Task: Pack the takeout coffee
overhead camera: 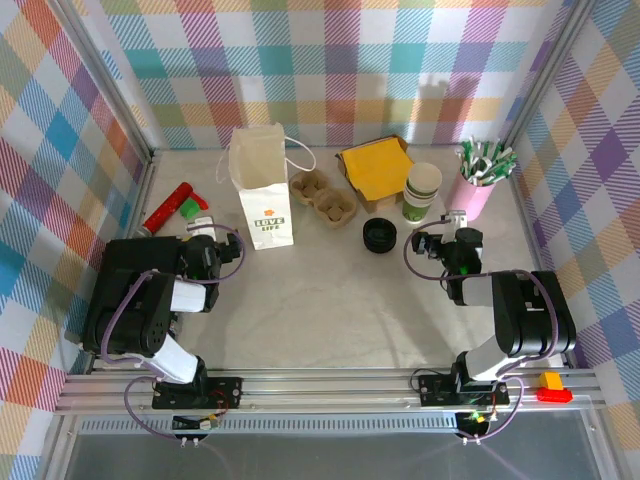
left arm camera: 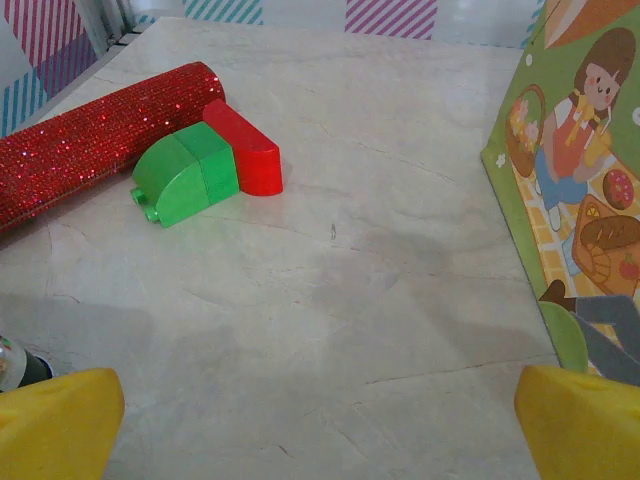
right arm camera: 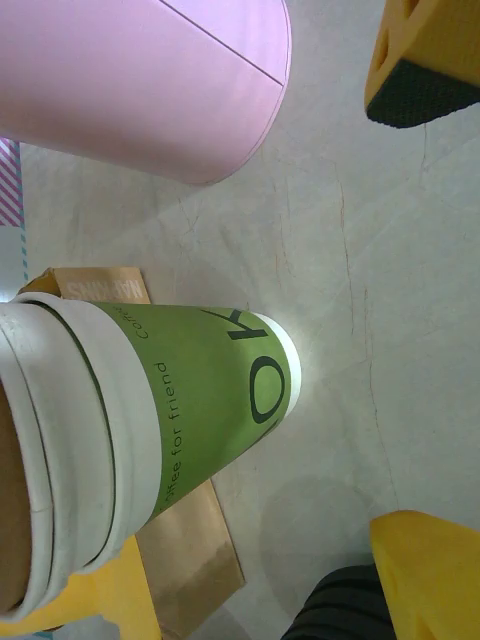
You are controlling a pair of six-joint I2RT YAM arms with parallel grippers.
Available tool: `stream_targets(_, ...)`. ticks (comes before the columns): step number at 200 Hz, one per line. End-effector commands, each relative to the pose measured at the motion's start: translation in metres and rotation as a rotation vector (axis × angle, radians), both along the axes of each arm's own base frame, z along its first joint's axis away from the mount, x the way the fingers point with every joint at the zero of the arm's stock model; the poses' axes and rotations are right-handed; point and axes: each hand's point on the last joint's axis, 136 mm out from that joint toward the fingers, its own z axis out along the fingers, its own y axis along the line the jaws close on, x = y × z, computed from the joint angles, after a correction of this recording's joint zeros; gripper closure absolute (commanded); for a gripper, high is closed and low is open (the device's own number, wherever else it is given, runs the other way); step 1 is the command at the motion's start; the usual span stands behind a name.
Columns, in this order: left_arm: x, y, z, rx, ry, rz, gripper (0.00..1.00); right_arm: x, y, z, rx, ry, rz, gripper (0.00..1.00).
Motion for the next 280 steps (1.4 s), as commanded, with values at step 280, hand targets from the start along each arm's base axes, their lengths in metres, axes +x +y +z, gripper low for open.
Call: stream_targets(280, -0.075, 0.028, 0.133, -0.238, -0.137, 0.256, 0.00, -0.063, -0.025, 0.100, 0.302, 0.184, -0.303, 0.01)
